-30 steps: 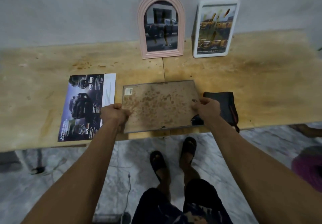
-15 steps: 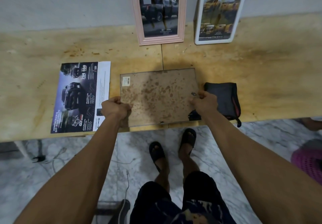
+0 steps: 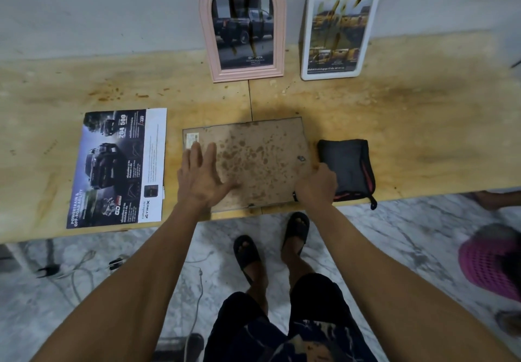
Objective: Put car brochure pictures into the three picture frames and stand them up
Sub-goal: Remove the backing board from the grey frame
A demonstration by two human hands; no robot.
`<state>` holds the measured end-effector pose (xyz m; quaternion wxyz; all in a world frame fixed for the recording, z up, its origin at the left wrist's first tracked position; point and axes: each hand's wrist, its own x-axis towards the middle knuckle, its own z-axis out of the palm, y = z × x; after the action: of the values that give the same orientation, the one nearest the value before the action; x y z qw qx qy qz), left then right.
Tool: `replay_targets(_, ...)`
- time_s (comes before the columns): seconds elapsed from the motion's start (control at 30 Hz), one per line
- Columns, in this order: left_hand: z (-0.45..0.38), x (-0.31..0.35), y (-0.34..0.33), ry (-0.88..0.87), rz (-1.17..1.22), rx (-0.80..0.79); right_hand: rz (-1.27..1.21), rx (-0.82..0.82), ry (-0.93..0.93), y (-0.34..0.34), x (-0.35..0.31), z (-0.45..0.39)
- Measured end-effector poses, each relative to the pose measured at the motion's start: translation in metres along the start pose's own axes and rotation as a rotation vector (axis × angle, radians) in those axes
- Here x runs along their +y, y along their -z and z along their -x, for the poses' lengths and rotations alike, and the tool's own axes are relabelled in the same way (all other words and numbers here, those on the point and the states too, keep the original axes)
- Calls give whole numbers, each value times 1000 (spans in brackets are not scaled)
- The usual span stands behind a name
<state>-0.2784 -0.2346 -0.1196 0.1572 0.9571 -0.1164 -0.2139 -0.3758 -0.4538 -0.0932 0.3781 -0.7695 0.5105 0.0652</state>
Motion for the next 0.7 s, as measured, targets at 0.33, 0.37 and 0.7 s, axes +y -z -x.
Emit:
replay_targets(0.33, -7, 2, -14, 78, -56, -188, -515, 150, -320, -15, -14, -1)
replay_targets(0.37, -7, 1, -14, 75, -56, -185, -566, 165, -356, -16, -14, -1)
replay_targets(0.7, -9, -1, -16, 80, -28, -169, -518, 61, -347, -7, -6, -10)
